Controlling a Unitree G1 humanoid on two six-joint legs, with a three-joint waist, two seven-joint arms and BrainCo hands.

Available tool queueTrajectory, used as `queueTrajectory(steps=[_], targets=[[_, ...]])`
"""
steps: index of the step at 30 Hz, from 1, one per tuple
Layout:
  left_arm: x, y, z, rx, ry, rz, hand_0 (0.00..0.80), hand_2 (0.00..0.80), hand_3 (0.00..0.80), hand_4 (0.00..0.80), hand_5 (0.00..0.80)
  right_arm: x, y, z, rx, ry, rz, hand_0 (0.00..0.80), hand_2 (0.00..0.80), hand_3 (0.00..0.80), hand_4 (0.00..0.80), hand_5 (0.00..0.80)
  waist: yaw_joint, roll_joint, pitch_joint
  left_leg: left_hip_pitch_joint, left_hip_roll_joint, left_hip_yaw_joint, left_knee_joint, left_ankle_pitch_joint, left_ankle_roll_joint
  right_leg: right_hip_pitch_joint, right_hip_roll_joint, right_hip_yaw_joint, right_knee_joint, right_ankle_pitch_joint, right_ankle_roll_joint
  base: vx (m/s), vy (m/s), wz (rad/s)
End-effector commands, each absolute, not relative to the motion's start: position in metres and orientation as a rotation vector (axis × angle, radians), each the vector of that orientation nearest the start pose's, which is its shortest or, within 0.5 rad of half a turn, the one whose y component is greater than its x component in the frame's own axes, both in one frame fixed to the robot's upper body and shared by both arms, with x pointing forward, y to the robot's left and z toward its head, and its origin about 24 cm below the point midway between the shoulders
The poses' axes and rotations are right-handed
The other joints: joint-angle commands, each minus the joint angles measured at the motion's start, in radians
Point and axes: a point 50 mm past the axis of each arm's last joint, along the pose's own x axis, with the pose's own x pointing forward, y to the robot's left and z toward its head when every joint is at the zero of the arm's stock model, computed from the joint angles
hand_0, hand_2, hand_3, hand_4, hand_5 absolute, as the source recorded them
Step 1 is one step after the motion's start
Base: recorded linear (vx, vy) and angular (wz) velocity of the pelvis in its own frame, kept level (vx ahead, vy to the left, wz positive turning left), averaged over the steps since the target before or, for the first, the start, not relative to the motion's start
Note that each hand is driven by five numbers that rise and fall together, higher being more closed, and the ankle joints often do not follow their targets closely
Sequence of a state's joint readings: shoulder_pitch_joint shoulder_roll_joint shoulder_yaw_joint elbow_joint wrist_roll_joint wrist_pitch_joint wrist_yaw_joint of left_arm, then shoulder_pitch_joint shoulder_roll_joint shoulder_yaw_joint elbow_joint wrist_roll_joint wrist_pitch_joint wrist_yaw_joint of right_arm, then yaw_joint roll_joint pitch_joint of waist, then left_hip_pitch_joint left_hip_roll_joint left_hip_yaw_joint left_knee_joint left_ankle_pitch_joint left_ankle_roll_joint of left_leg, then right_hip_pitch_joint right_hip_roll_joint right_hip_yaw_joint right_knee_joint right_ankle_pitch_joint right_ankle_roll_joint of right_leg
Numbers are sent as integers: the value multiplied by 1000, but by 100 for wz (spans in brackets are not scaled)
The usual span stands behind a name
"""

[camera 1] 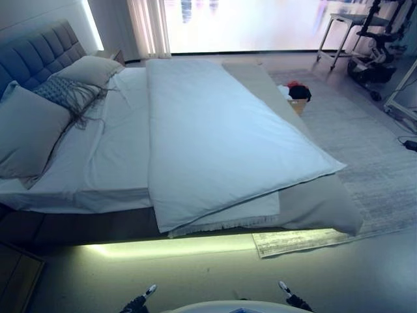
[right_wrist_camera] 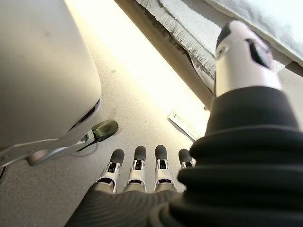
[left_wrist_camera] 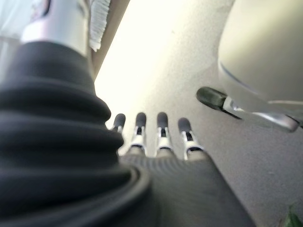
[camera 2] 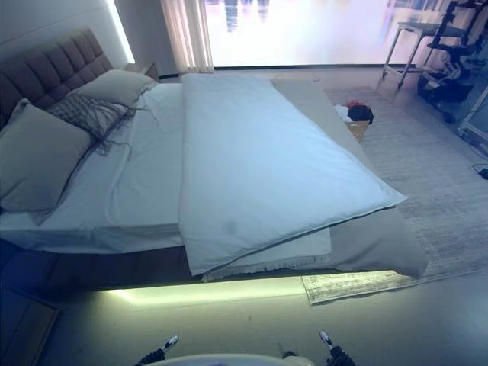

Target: Make the bed neatly

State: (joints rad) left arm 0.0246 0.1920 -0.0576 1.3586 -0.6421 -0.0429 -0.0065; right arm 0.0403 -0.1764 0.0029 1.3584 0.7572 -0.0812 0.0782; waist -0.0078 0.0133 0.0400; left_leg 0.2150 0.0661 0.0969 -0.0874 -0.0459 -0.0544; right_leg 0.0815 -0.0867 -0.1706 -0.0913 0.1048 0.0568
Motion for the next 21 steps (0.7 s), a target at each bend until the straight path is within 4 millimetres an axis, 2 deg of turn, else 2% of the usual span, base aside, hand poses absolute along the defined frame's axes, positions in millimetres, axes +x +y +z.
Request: queueTrajectory(steps=[1,2,4,5,6,7,8,10,12,13,14,15,16,17,19,21], targets=[[70,231,-168,-292,1229,512,0,0,0,0,0,86,-226,-166,507,1089,-570,0,0,0,0,0,11,-34,38,-33,-59,8,5,47,31,77,24,-13,56,-71,15,-2,-105,0],[72,232,-168,-286,1226,510,0,0,0,0,0,89,-227,-165,501,1083,-562,0,0,0,0,0,12,-38,41,-33,-57,14,19,45,29,72,24,-16,67,-75,12,-25,-116,-1],[76,234,-167,-296,1206,527,0,0,0,0,0,99,-231,-162,490,1069,-535,0,0,0,0,0,18,-66,68,-111,-43,41,233,28,12,59,11,-29,93,-82,-15,-51,-144,-6],[76,234,-166,-303,1200,530,0,0,0,0,0,101,-232,-161,484,1069,-527,0,0,0,0,0,25,-74,83,-175,-31,40,351,60,-3,58,11,-32,100,-84,-30,-54,-151,-23],[75,234,-167,-314,1195,528,0,0,0,0,0,103,-234,-160,473,1072,-524,0,0,0,0,0,35,-76,107,-267,-9,34,474,146,-27,62,20,-29,112,-90,-51,-33,-115,-38],[74,233,-167,-324,1197,526,0,0,0,0,0,103,-236,-160,459,1077,-532,0,0,0,0,0,42,-68,124,-336,6,24,529,207,-47,66,35,-21,122,-96,-64,3,-61,-42],[73,231,-168,-335,1200,527,0,0,0,0,0,102,-239,-159,454,1081,-546,0,0,0,0,0,50,-58,138,-381,6,13,546,243,-58,75,45,-10,129,-104,-68,92,29,-23],[66,228,-169,-354,1211,546,0,0,0,0,0,100,-243,-159,459,1086,-564,0,0,0,0,0,73,-33,155,-422,-8,9,437,272,-61,112,64,22,130,-126,-59,207,90,-14],[60,228,-170,-363,1224,562,0,0,0,0,0,97,-244,-160,468,1095,-559,0,0,0,0,0,88,-13,159,-417,9,13,293,320,-68,148,78,41,119,-143,-49,313,114,-38],[55,229,-171,-359,1237,566,0,0,0,0,0,95,-244,-160,467,1106,-559,0,0,0,0,0,104,-5,155,-428,24,-13,160,353,-72,180,83,68,106,-155,-43,357,125,-31],[52,229,-171,-355,1245,569,0,0,0,0,0,94,-244,-160,467,1112,-563,0,0,0,0,0,115,-7,156,-424,25,-31,98,371,-75,202,78,85,101,-163,-40,407,146,-33],[47,229,-172,-352,1253,578,0,0,0,0,0,91,-245,-161,467,1117,-570,0,0,0,0,0,129,-11,149,-427,25,-61,32,358,-74,229,73,114,95,-179,-38,303,121,-54],[45,229,-172,-351,1258,582,0,0,0,0,0,89,-245,-161,466,1121,-573,0,0,0,0,0,133,-13,144,-426,22,-61,26,341,-70,245,68,127,95,-192,-38,279,142,-73],[42,229,-172,-348,1266,587,0,0,0,0,0,86,-245,-162,464,1126,-575,0,0,0,0,0,129,-13,134,-411,21,-39,24,303,-61,255,59,129,98,-207,-34,229,155,-52],[40,230,-172,-333,1278,585,0,0,0,0,0,77,-243,-164,478,1133,-587,0,0,0,0,0,116,-9,117,-383,25,8,36,287,-53,274,41,124,111,-228,-23,232,158,-23],[42,234,-171,-330,1269,587,0,0,0,0,0,69,-241,-166,484,1149,-577,0,0,0,0,0,107,-4,104,-367,28,23,47,277,-52,281,22,109,114,-234,-15,253,146,-6]])
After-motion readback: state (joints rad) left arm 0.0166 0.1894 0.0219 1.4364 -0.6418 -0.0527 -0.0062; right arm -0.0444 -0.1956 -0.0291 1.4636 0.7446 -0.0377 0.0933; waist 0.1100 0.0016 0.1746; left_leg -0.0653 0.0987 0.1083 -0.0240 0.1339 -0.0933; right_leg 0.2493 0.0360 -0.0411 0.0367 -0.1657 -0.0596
